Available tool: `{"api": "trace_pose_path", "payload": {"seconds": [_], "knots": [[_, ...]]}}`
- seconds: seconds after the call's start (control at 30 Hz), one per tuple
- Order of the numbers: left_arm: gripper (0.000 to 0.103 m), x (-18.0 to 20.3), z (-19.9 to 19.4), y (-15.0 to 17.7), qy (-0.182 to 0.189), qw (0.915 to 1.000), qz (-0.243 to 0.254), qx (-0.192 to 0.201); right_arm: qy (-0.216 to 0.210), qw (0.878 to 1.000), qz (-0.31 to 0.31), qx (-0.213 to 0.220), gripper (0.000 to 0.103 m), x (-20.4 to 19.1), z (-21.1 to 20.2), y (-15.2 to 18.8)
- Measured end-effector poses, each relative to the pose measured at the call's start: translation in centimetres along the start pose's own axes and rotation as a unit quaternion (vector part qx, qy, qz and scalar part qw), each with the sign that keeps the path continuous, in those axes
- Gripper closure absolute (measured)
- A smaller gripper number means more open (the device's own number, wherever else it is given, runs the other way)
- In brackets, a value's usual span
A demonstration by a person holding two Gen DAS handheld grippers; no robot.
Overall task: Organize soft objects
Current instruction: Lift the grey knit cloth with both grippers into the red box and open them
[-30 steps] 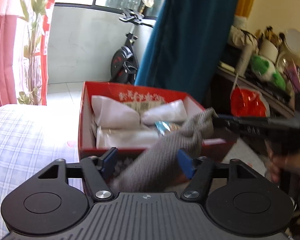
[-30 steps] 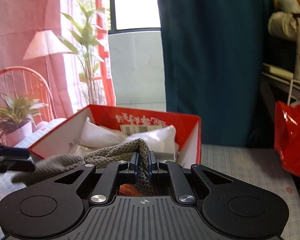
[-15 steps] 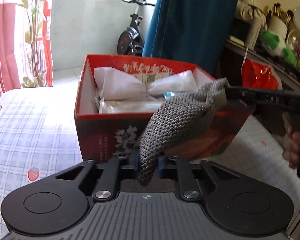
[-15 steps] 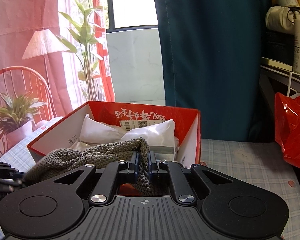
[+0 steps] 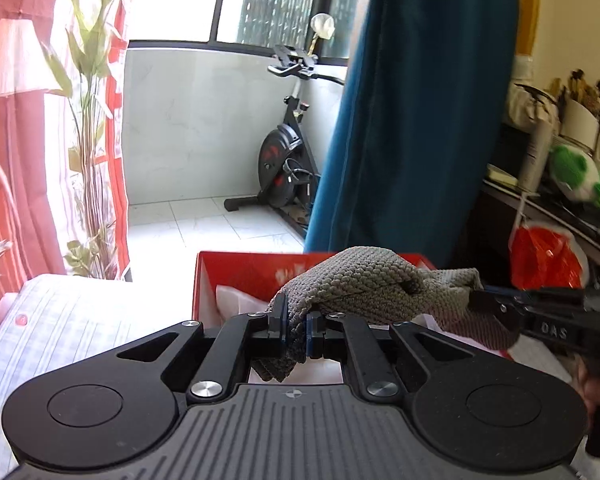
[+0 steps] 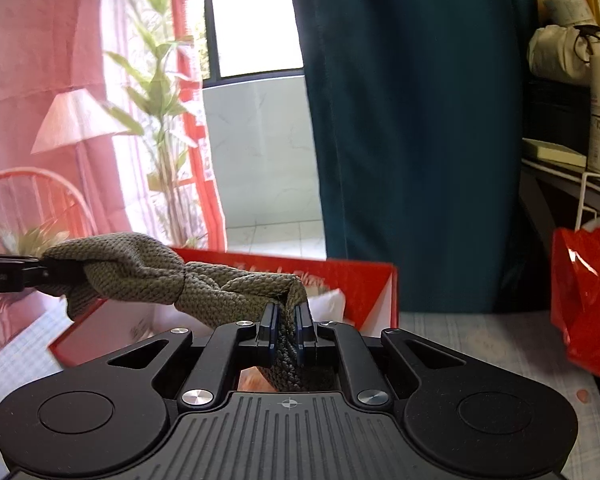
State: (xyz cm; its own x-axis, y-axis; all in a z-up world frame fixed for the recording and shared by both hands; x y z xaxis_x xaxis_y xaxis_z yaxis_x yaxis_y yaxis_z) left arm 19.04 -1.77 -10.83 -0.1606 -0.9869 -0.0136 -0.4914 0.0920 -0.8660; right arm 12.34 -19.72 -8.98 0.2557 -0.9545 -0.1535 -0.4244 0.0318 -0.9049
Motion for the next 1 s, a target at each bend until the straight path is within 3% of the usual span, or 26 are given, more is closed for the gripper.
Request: {"api": "trace_pose_path", "payload": {"seconds": [0.27,0.47,0.63,0.73,0.8,0.9,1.0], "knots": [[0.094,1.2,7.6,-3.2,-0.017,0.9989,-0.006,-0.044,0.025,1.000,-0.007,-0.009,0.095,2.8,4.7,-3.7],[0.093,1.5,12.1,-1.7,-0.018,0.9942,0.005,-0.106,0.037,0.996,-0.022,-0.078,0.095,4.8,9.3,-3.3],[0.088,1.8,13.8,-0.5,-0.016,0.9909,0.015,-0.133,0.043,0.990,-0.018,-0.135,0.095,5.5,11.7,-1.8],[0.061,1.6,14.0,-0.5,-0.011,0.9902,0.009,-0.139,0.043,0.987,-0.019,-0.156,0.093,5.2,12.5,-1.7],[0.034,1.3,13.7,-0.9,-0.008,0.9913,0.006,-0.131,0.045,0.986,-0.021,-0.158,0.088,5.1,12.6,-1.5],[0.020,1.1,12.8,-1.7,-0.008,0.9931,0.003,-0.117,0.043,0.988,-0.026,-0.145,0.077,4.7,11.9,-1.8],[0.014,1.3,11.5,-2.1,-0.008,0.9940,0.010,-0.109,0.037,0.990,-0.030,-0.134,0.068,4.1,10.6,-2.2]]}}
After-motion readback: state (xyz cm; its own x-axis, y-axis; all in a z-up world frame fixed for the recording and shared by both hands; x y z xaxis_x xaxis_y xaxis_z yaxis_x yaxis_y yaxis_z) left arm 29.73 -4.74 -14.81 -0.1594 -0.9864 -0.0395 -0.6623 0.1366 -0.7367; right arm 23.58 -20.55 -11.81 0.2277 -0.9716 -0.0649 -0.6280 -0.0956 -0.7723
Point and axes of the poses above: each gripper's, at about its wrist camera, not at the fingertips, and z roughly the way its jaws point, x to its right, y to its underside, the point moved 3 cm from there along z, roughly the way its jaws point, and after that the axes turned 15 degrees about -y, right-handed, at the moved point
